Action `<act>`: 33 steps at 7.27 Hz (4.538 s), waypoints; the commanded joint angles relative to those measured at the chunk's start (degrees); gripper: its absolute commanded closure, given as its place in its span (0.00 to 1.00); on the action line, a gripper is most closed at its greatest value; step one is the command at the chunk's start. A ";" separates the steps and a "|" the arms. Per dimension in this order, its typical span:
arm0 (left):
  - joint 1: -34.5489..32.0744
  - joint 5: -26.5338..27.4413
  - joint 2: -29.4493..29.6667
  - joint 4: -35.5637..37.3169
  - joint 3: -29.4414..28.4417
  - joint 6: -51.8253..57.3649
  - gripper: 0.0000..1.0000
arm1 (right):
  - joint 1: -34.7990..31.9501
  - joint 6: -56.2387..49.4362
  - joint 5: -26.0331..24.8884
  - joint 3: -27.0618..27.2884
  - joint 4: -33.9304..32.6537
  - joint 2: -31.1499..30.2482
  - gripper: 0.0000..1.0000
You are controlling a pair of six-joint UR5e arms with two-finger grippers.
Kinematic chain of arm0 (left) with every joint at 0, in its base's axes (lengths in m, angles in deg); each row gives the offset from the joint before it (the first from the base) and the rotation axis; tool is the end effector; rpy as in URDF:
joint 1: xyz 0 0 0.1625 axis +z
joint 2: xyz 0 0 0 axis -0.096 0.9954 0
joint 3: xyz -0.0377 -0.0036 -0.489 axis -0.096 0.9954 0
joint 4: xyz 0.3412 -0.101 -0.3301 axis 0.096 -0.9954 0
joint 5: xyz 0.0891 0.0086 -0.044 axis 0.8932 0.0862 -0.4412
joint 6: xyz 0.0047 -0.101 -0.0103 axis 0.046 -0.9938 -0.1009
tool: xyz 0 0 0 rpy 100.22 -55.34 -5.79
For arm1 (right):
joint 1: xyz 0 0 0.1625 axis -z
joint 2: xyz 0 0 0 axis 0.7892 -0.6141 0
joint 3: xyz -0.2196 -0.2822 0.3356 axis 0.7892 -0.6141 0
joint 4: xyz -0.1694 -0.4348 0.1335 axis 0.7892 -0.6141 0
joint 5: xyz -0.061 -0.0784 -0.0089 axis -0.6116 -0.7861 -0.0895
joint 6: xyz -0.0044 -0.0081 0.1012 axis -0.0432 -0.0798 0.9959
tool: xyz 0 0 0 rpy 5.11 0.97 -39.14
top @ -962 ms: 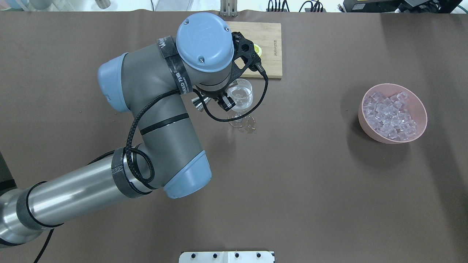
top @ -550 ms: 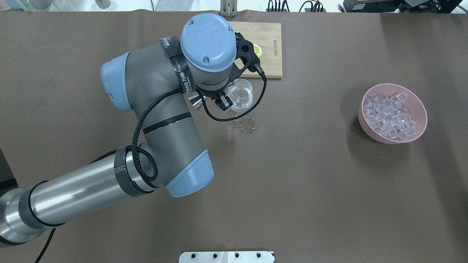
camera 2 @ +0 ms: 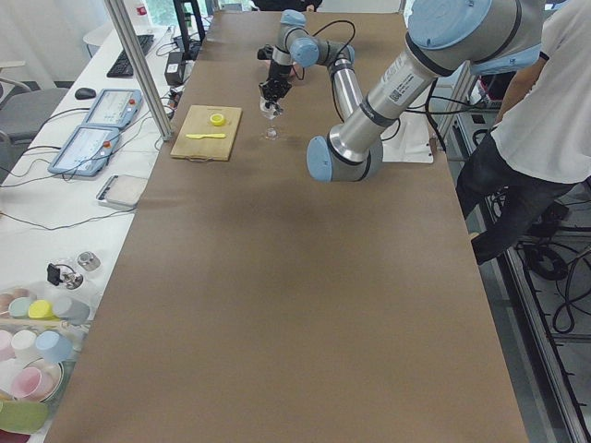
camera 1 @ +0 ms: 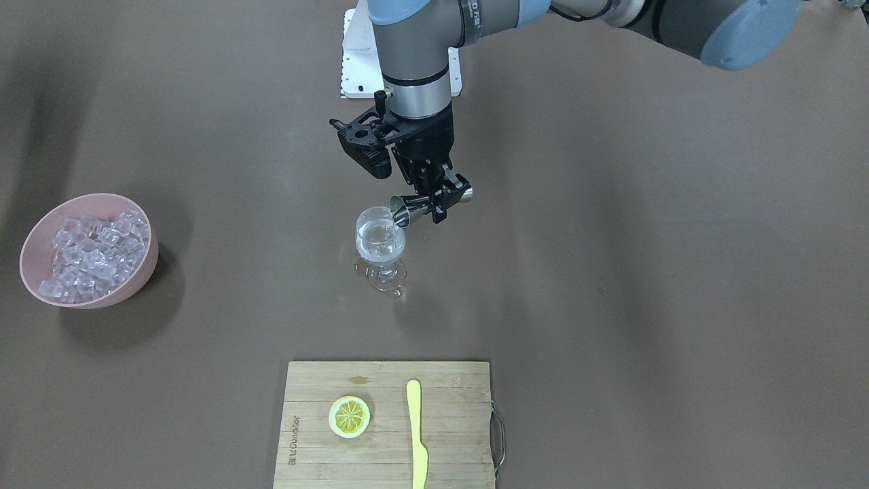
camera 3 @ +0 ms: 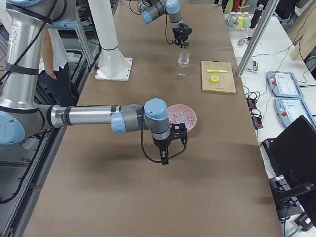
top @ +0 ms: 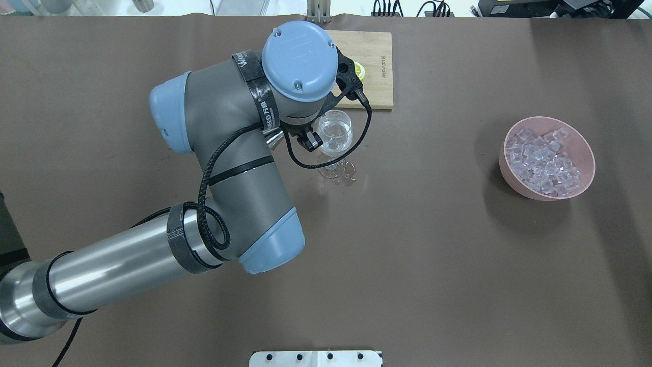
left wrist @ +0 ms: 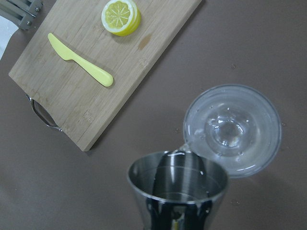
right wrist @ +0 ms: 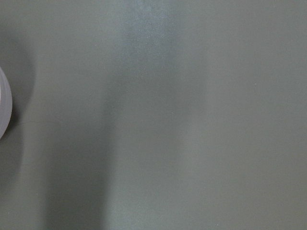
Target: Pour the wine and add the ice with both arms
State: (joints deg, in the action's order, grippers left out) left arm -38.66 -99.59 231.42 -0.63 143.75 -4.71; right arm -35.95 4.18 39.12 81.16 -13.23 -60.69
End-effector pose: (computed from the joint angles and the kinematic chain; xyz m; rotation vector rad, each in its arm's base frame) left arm 0.5832 -0.5335 0.0416 0.5869 0.4720 0.7564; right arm 0.0547 -0.4647 0.6638 0.1799 -0.6733 -0.0569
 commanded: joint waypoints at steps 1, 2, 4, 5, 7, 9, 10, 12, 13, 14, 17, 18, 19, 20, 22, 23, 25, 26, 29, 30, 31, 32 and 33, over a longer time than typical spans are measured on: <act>0.19 1.28 0.92 2.00 -0.20 0.05 1.00 | 0.00 -0.03 0.05 -0.23 0.00 -0.01 0.00; 0.28 1.98 1.80 2.97 -0.64 0.05 1.00 | 0.00 -0.03 0.05 -0.23 0.00 -0.01 0.00; 1.51 3.92 2.51 3.59 -1.26 0.05 1.00 | 0.00 -0.03 0.05 -0.32 0.00 -0.01 0.00; 1.60 4.61 2.77 4.55 -1.26 0.05 1.00 | 0.00 -0.03 0.05 -0.58 0.00 -0.01 0.00; 3.18 7.87 4.09 6.75 -1.95 0.05 1.00 | 0.00 -0.03 0.05 -0.59 0.00 -0.01 0.00; 3.36 7.96 7.07 8.68 -5.11 0.05 1.00 | 0.00 -0.03 0.14 -0.93 0.00 -0.01 0.00; 3.44 8.05 8.13 10.09 -5.91 0.05 1.00 | 0.00 -0.03 0.05 -1.02 0.00 -0.01 0.00; 3.53 9.36 9.45 12.02 -7.31 0.05 1.00 | 0.00 -0.03 0.05 -1.03 0.00 -0.01 0.00; 3.71 10.06 9.80 12.64 -7.84 0.05 1.00 | 0.00 -0.03 0.14 -1.03 0.00 -0.01 0.00; 4.06 11.20 10.33 14.13 -8.28 0.05 1.00 | 0.00 -0.03 0.14 -1.03 0.00 -0.01 0.00; 5.11 12.01 10.33 15.02 -8.64 0.05 1.00 | 0.00 -0.03 0.14 -1.03 0.00 -0.01 0.00; 5.29 11.92 10.33 14.93 -8.55 0.05 1.00 | 0.00 -0.03 0.14 -1.03 0.00 -0.01 0.00; 5.29 11.83 10.25 14.59 -8.38 -0.04 1.00 | 0.00 -0.03 0.14 -1.03 0.00 -0.01 0.00; 5.29 11.74 10.07 14.32 -8.03 -0.04 1.00 | 0.00 -0.03 0.14 -1.03 0.00 -0.01 0.00; 5.29 11.48 8.68 10.65 -6.45 -0.04 1.00 | 0.00 -0.03 0.05 -1.11 0.00 -0.01 0.00; 5.29 11.39 7.36 8.45 -5.75 -0.04 1.00 | 0.00 -0.03 0.05 -1.03 0.00 -0.01 0.00; 4.77 6.86 2.71 0.30 -2.68 -0.04 1.00 | 0.00 0.05 0.05 -1.11 0.00 -0.01 0.00; 4.07 5.51 2.34 -1.83 -2.31 -0.21 1.00 | 0.00 0.05 0.05 -1.03 0.00 0.07 0.00; 0.12 -2.73 -6.94 -16.47 2.16 -0.57 1.00 | 0.00 -0.03 0.05 -1.03 0.09 0.07 0.00; -1.11 -4.85 -8.11 -18.97 2.35 -0.57 1.00 | 0.00 -0.03 0.05 -1.03 0.09 0.07 0.00; -2.34 -7.05 -8.12 -20.91 2.61 -0.74 1.00 | 0.00 -0.03 0.05 -1.03 0.09 0.07 0.00; -4.36 -10.11 -9.08 -22.67 3.65 -1.87 1.00 | 0.00 -0.03 0.05 -1.03 0.09 0.07 0.00; -6.29 -13.02 -10.83 -24.25 4.97 -3.89 1.00 | 0.00 -0.03 0.05 -1.03 0.09 0.07 0.00</act>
State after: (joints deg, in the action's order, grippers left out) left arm -42.68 -109.12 222.29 -22.75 147.36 -6.74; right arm -35.95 4.15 39.17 80.14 -13.14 -60.62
